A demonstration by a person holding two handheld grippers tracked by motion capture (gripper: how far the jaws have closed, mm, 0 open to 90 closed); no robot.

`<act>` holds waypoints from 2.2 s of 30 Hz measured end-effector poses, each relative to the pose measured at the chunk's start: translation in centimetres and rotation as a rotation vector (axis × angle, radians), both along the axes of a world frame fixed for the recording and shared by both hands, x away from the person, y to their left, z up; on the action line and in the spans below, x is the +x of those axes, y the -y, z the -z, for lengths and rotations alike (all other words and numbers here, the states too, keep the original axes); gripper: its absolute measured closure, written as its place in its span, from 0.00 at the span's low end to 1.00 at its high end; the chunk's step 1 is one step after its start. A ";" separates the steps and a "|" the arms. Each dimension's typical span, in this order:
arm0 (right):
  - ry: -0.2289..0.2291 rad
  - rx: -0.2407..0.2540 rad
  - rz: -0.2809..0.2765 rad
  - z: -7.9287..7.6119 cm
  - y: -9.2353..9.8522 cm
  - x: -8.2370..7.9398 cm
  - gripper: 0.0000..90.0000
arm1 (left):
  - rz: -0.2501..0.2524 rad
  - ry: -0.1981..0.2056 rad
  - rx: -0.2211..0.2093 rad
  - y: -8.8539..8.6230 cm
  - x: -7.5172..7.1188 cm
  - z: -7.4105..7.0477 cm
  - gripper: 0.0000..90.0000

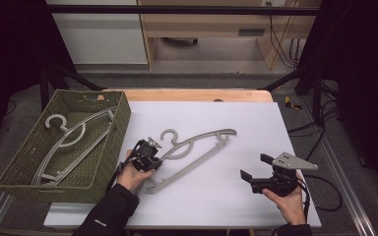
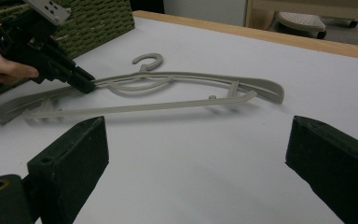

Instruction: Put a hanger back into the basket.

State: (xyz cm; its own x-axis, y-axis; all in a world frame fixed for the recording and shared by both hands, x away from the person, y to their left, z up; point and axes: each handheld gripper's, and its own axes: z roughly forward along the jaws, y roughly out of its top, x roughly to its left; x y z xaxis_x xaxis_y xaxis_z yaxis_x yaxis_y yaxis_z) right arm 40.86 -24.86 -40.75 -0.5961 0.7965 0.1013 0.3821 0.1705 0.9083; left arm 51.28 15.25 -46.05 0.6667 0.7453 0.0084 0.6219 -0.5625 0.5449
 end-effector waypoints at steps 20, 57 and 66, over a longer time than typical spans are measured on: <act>0.002 0.002 -0.001 -0.2 0.2 -0.1 0.06 | -0.024 0.010 -0.114 -0.7 -0.5 -0.3 0.91; 0.011 0.015 0.003 -0.4 0.5 -0.3 0.07 | -0.006 0.277 -0.381 -3.8 -4.8 -9.3 0.93; 0.011 0.013 0.006 -0.4 0.6 -0.3 0.07 | -0.035 0.362 -0.415 -6.3 -5.6 -12.4 0.93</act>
State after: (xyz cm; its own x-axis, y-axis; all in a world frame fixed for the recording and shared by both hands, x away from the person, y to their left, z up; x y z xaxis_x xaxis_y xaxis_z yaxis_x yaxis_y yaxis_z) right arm 40.60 -25.44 -40.36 -0.5922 0.7989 0.1054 0.3731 0.1559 0.9146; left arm 45.65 21.59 -33.62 0.6506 0.7565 -0.0664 0.3678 -0.2374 0.8991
